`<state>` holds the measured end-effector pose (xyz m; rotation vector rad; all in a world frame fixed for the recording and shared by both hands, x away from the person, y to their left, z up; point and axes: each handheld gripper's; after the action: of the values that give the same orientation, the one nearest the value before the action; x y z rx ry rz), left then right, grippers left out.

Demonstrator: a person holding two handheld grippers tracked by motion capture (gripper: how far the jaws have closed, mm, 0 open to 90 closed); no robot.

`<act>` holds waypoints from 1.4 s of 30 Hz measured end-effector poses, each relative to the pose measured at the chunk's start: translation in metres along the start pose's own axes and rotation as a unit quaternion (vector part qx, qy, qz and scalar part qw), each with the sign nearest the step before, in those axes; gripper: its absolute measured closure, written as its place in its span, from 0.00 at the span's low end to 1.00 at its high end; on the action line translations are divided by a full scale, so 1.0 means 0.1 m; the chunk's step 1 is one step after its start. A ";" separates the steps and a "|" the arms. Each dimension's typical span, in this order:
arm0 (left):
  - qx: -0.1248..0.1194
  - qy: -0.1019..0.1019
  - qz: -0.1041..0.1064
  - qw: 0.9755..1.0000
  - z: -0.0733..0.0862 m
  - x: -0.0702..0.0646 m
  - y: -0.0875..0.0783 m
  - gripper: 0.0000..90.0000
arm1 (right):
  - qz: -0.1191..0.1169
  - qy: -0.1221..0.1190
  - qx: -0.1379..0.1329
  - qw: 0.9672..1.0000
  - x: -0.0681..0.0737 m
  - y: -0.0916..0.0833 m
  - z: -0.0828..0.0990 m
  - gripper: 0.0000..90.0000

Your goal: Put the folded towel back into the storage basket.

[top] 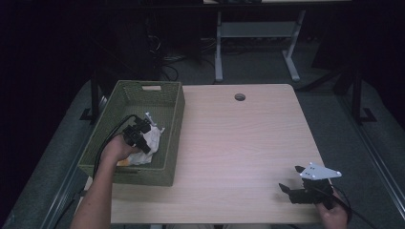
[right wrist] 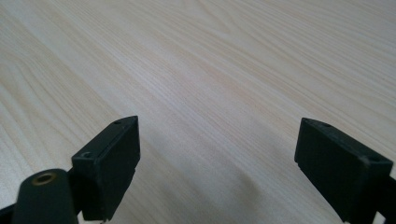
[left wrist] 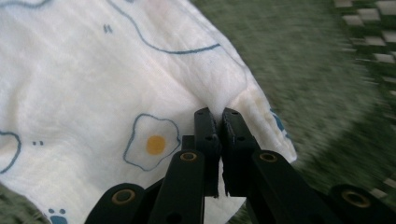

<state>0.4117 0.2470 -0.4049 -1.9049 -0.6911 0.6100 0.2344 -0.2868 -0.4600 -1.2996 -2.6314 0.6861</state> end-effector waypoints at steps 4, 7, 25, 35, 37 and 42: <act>-0.020 -0.005 0.005 1.000 -0.01 -0.05 -0.09 0.73 | -0.002 -0.003 0.001 1.000 0.02 0.00 -0.01 0.15; -0.025 -0.015 -0.014 0.999 -0.01 0.01 -0.17 0.77 | -0.002 -0.006 0.001 1.000 0.03 0.01 -0.01 0.15; 0.009 -0.054 -0.083 0.995 -0.01 0.28 0.08 0.88 | -0.005 -0.001 -0.004 1.000 0.00 0.00 -0.01 0.15; -0.054 -0.062 -0.111 0.990 0.08 0.26 -0.20 0.86 | -0.006 -0.004 -0.003 1.000 0.01 0.01 -0.02 0.15; -0.062 -0.070 -0.102 0.990 0.11 0.23 -0.21 0.84 | -0.005 -0.003 0.001 1.000 0.02 0.03 -0.02 0.15; -0.091 -0.082 -0.096 0.988 0.17 0.16 -0.35 0.78 | -0.010 -0.012 0.002 1.000 0.05 0.04 -0.03 0.15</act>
<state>0.4045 0.2816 -0.3816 -1.9393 -1.0546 0.6020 0.2352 -0.2794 -0.4594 -1.2704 -2.6566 0.7066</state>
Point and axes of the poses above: each handheld gripper's, and its own axes: y roughly forward along the jaws, z roughly out of its underside, x roughly to its left, and after that the axes turned 14 degrees about -x, right-handed
